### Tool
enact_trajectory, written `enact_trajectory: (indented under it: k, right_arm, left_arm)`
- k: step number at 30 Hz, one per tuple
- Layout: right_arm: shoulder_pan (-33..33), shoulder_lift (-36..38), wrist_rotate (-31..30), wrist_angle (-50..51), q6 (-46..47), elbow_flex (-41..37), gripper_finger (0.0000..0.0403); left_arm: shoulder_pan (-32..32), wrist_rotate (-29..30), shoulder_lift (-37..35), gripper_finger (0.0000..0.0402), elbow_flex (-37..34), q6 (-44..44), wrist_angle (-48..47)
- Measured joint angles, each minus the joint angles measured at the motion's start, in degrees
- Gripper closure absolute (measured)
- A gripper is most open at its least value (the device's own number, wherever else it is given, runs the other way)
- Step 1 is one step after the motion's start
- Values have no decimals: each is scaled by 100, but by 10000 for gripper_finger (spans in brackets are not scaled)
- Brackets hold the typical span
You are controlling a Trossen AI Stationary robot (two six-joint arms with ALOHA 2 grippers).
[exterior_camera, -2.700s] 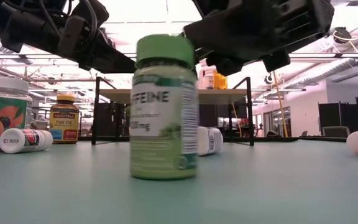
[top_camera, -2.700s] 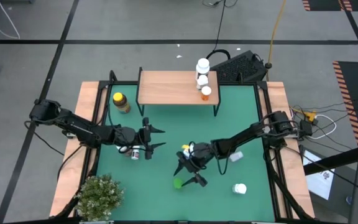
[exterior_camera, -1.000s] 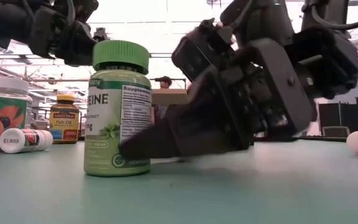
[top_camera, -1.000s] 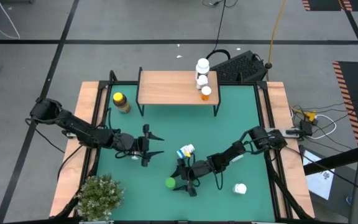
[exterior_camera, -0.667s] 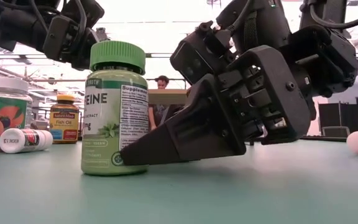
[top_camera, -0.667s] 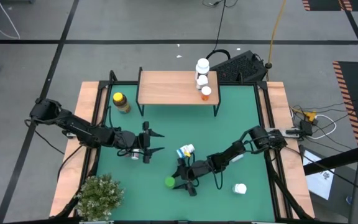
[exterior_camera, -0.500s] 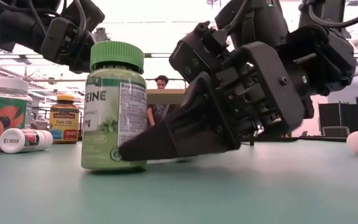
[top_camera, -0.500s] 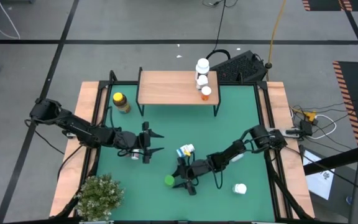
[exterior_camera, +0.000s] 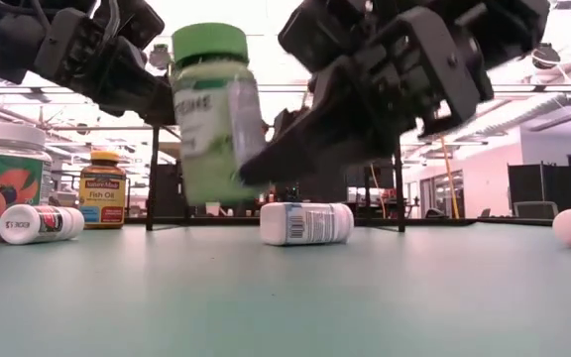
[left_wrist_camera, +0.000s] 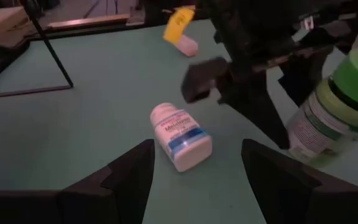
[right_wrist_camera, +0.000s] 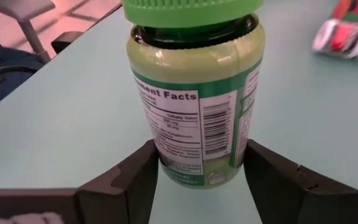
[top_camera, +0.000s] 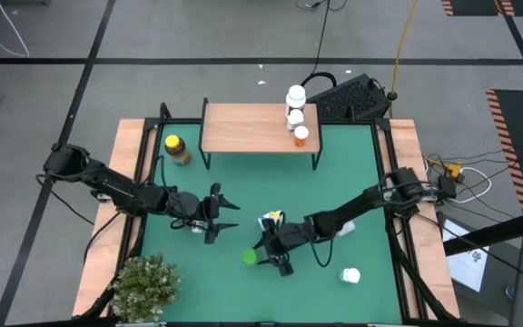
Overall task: Pick and place medicine bottles onto shelf by color
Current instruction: Put the green medicine bottle on the shelf
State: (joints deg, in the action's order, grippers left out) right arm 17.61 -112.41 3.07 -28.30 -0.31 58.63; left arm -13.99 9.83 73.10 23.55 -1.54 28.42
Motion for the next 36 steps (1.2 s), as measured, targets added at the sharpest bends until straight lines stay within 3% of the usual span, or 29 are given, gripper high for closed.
enact_trajectory:
  k: [5, 16, 21, 27, 36]
  right_arm:
    - [-272, 386, -1, 500, -186, 2, 196]
    - [-648, 395, -4, 437, -50, -2, 196]
    - [-626, 396, 9, 330, -57, -2, 195]
    - [-630, 395, 3, 302, -40, -2, 195]
    - [-628, 373, 20, 310, -42, -2, 195]
  left_arm:
    - [-81, -29, 0, 142, 0, 59, 217]
    - [-250, -484, -2, 58, 0, -210, 517]
    - [-248, -611, 43, 58, 0, -271, 657]
    - [-250, -1415, 515, 57, 36, -510, 1331]
    - [-242, -1398, 837, 57, 43, -638, 2090]
